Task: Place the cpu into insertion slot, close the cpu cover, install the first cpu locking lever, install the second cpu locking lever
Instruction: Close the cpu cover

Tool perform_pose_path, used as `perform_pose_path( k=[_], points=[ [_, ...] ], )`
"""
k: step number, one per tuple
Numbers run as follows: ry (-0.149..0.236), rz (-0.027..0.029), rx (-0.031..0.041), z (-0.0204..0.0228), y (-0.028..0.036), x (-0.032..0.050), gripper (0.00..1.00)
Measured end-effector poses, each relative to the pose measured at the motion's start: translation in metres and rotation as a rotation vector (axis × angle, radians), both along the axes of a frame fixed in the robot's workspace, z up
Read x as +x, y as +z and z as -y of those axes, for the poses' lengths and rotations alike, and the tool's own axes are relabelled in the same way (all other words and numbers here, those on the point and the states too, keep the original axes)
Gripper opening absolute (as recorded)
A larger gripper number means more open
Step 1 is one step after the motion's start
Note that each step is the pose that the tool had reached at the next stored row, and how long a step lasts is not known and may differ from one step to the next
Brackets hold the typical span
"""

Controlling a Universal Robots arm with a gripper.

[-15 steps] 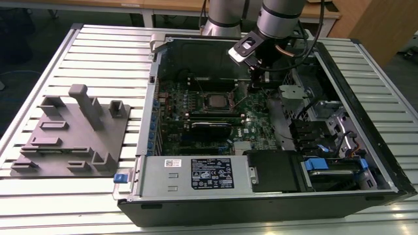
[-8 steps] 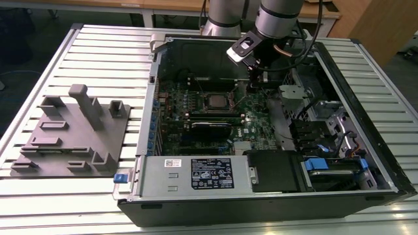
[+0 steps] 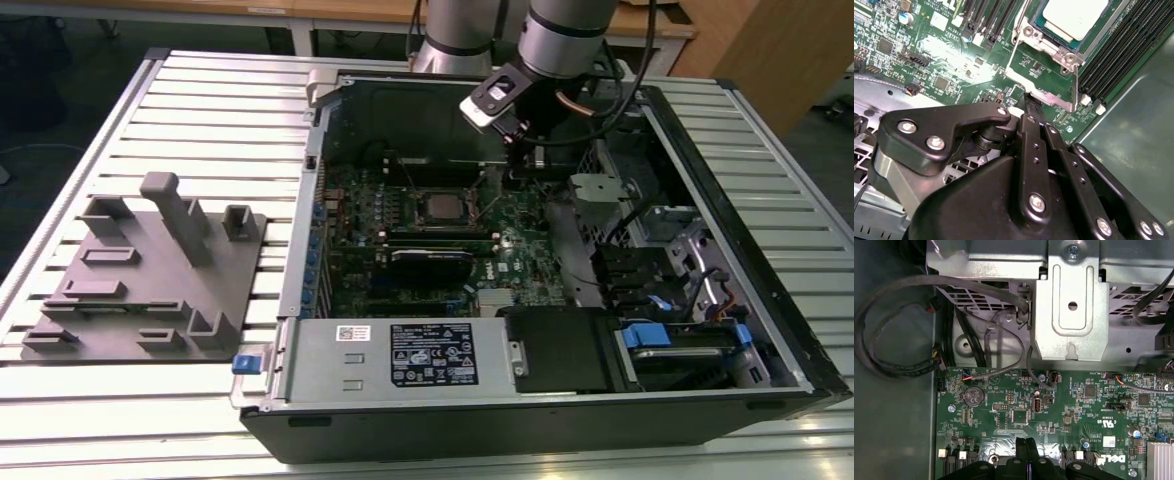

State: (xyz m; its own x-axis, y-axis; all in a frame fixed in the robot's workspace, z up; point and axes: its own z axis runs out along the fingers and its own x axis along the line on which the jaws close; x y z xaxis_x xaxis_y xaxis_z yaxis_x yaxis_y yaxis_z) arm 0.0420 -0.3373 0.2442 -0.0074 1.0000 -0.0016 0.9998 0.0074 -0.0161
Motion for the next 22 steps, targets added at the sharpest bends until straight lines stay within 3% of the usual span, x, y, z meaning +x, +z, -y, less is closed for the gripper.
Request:
perform_pose_path(
  k=[22],
  points=[
    [0.000, 0.0000, 0.0000, 0.0000, 0.0000, -0.0086, 0.11]
  ],
)
